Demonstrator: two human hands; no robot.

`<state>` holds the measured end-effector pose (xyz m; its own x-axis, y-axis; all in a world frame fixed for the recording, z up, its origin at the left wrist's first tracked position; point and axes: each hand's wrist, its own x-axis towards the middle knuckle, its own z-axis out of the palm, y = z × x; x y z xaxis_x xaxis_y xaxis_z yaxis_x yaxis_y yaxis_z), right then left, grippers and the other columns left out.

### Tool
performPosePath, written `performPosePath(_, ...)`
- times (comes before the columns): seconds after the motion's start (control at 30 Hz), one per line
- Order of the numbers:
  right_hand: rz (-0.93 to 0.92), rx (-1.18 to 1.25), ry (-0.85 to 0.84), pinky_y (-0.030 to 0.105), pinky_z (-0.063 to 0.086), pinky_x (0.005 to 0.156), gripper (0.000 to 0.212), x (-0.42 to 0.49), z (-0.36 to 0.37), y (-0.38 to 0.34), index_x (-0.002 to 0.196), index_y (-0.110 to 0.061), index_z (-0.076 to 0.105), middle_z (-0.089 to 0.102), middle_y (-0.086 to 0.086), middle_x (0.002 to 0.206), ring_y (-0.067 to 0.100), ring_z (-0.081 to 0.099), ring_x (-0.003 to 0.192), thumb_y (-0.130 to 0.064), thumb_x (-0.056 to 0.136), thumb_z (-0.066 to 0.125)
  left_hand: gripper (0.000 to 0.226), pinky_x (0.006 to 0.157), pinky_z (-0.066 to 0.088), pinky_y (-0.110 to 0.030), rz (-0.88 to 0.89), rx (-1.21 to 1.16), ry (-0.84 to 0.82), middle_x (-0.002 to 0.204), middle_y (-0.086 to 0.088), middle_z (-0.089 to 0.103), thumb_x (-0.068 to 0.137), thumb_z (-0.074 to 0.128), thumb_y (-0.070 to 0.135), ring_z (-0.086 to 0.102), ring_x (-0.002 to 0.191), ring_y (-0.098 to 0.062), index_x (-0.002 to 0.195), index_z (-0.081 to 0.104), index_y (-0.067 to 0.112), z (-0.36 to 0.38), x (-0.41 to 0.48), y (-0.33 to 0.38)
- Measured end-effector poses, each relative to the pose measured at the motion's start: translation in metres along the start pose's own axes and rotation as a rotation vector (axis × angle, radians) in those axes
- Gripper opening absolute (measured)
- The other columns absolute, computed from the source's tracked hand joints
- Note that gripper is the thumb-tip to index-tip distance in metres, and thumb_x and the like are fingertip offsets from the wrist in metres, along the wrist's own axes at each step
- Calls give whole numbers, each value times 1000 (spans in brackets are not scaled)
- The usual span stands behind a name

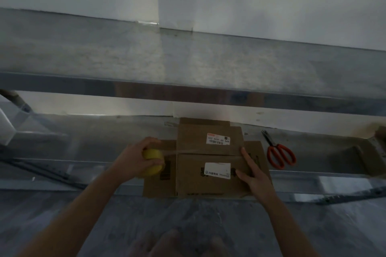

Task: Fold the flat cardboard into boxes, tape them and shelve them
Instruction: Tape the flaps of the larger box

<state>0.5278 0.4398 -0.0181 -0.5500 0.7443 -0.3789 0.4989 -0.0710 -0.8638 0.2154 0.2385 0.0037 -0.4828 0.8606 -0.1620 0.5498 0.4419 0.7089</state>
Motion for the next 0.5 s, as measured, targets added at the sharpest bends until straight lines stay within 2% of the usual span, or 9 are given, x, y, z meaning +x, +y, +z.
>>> performPosePath(0.1,-10,9,-40,25,44,99,74,-1,-6,3,140,-59,36,35,-19,141,3,42,122,-35,81,74,38,60,42,-10,-80,-82,20,81,13,63,68,85,36,60,73,-5,90,56,47,14,0,-11)
performPosePath(0.2,-8,-19,-111,18,48,92,85,5,-13,1,143,-56,32,35,-21,140,-8,45,114,-43,72,76,31,65,44,-21,-129,-72,19,84,10,65,71,83,38,61,80,-9,92,61,36,24,4,-13)
performPosePath(0.3,26,-72,-235,25,47,102,104,11,-21,-1,147,-55,19,28,-18,145,6,42,128,-45,66,82,29,68,49,-29,-164,-90,38,85,8,65,72,82,39,61,80,-10,92,62,31,26,11,-10)
performPosePath(0.4,38,-146,-358,8,46,90,119,14,-28,0,147,-57,5,22,-20,145,5,36,131,-39,64,89,28,68,49,-27,-192,-120,16,88,8,66,72,82,39,61,81,-6,93,64,32,23,14,-13)
performPosePath(0.43,38,-157,-371,9,46,90,121,15,-29,1,147,-58,4,22,-20,146,5,37,132,-38,63,90,28,68,49,-26,-197,-130,5,90,8,66,73,82,38,61,82,-6,94,64,33,23,14,-15)
performPosePath(0.5,39,-168,-371,18,46,100,122,16,-30,1,145,-60,4,22,-18,148,8,36,135,-39,62,90,29,71,51,-28,-201,-158,4,92,8,66,73,82,36,62,86,-9,96,65,33,25,14,-18)
